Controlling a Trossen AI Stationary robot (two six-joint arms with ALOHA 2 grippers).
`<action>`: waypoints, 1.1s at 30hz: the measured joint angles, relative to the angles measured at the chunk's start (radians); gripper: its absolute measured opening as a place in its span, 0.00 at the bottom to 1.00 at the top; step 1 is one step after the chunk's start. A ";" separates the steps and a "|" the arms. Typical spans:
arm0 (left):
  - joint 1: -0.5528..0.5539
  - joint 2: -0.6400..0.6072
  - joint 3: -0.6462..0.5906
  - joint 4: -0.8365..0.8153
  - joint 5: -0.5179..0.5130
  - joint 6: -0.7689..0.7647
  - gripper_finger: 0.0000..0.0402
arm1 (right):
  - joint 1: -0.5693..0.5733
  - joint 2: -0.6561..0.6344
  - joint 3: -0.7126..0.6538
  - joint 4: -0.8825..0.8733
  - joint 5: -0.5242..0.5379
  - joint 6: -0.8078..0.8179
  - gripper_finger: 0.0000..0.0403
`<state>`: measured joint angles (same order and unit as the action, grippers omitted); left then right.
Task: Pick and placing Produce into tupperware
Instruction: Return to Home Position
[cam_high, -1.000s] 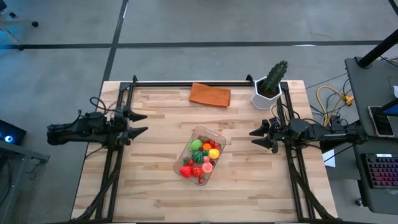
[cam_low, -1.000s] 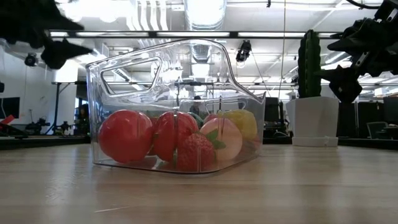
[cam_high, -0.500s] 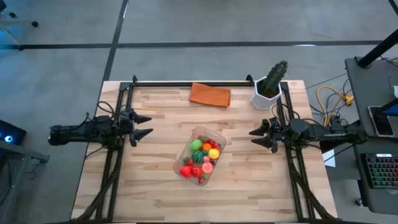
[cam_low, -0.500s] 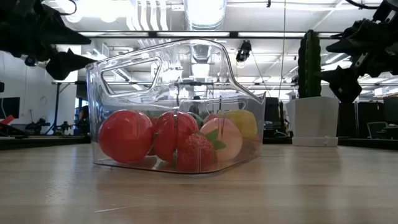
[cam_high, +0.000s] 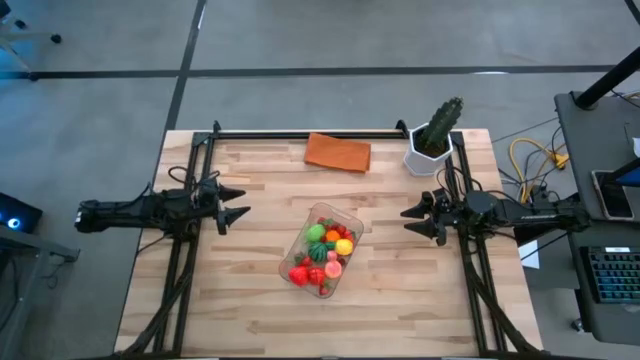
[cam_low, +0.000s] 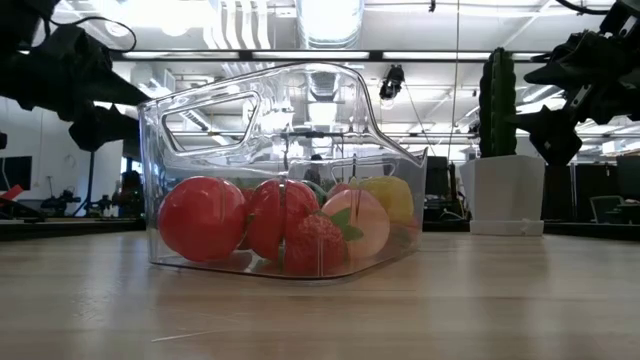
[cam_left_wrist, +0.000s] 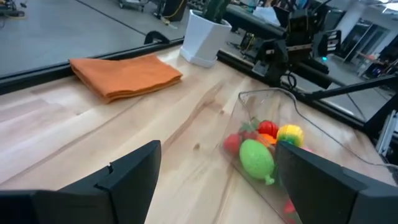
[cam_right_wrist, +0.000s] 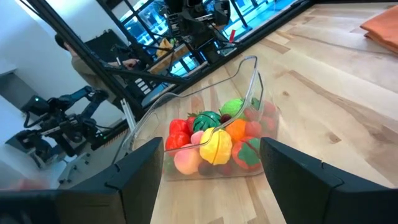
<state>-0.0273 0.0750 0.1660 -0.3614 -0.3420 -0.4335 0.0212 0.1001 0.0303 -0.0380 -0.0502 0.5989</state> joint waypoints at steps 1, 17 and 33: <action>0.000 0.003 -0.001 -0.001 0.000 0.000 0.75 | 0.000 0.000 0.000 0.000 0.000 0.000 0.64; 0.000 0.024 -0.054 0.022 0.000 -0.001 0.75 | 0.000 0.000 0.000 0.000 0.000 0.000 0.64; 0.000 0.055 -0.054 0.019 0.000 0.000 0.75 | 0.000 0.000 0.000 0.000 0.000 0.000 0.64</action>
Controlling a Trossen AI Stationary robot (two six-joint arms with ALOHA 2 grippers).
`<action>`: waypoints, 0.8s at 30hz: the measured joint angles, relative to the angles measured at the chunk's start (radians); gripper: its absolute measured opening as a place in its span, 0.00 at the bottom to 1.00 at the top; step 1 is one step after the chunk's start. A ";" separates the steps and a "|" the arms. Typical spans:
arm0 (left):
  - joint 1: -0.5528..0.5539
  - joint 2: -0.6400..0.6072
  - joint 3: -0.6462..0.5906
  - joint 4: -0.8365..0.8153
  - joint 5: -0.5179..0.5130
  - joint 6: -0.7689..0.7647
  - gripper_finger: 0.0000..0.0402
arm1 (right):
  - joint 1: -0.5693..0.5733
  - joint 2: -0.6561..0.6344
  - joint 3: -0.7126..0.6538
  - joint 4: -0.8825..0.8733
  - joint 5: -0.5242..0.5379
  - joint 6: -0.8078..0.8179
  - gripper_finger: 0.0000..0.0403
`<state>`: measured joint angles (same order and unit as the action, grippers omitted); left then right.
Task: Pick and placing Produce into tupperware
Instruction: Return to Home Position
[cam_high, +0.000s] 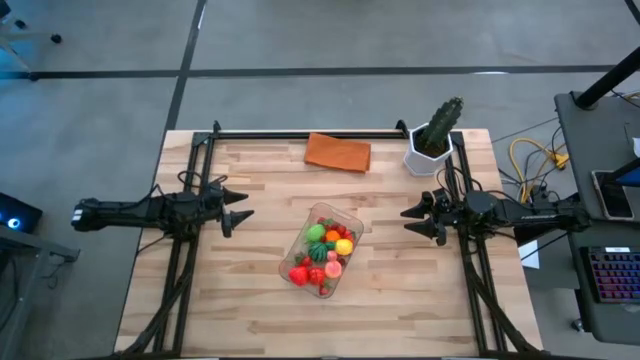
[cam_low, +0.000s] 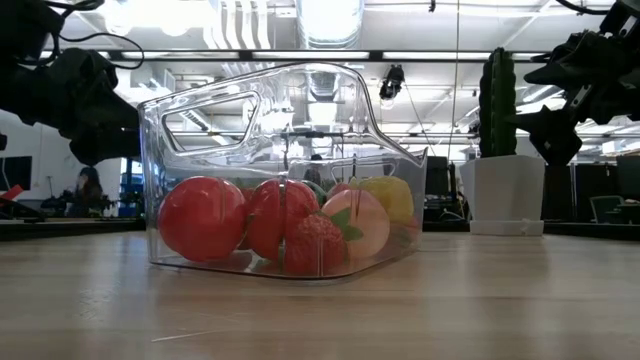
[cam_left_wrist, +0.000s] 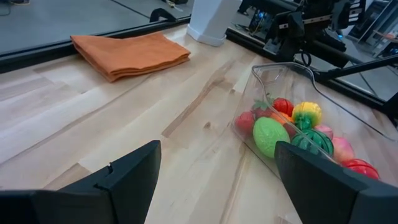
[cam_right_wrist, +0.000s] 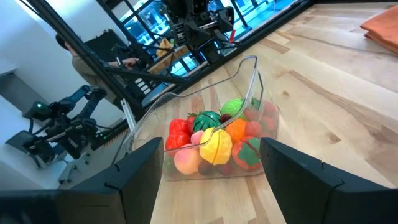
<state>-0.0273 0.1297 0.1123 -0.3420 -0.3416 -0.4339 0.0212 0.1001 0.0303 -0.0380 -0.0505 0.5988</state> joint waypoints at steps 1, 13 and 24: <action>0.000 0.002 0.000 0.000 0.000 0.000 0.75 | 0.000 0.000 0.000 0.000 0.000 0.000 0.64; 0.000 0.014 0.000 0.000 0.000 0.000 0.75 | 0.000 0.000 0.000 0.000 0.000 0.000 0.64; 0.000 0.014 0.000 0.002 0.000 0.000 0.75 | 0.000 0.000 -0.001 0.000 0.000 0.000 0.64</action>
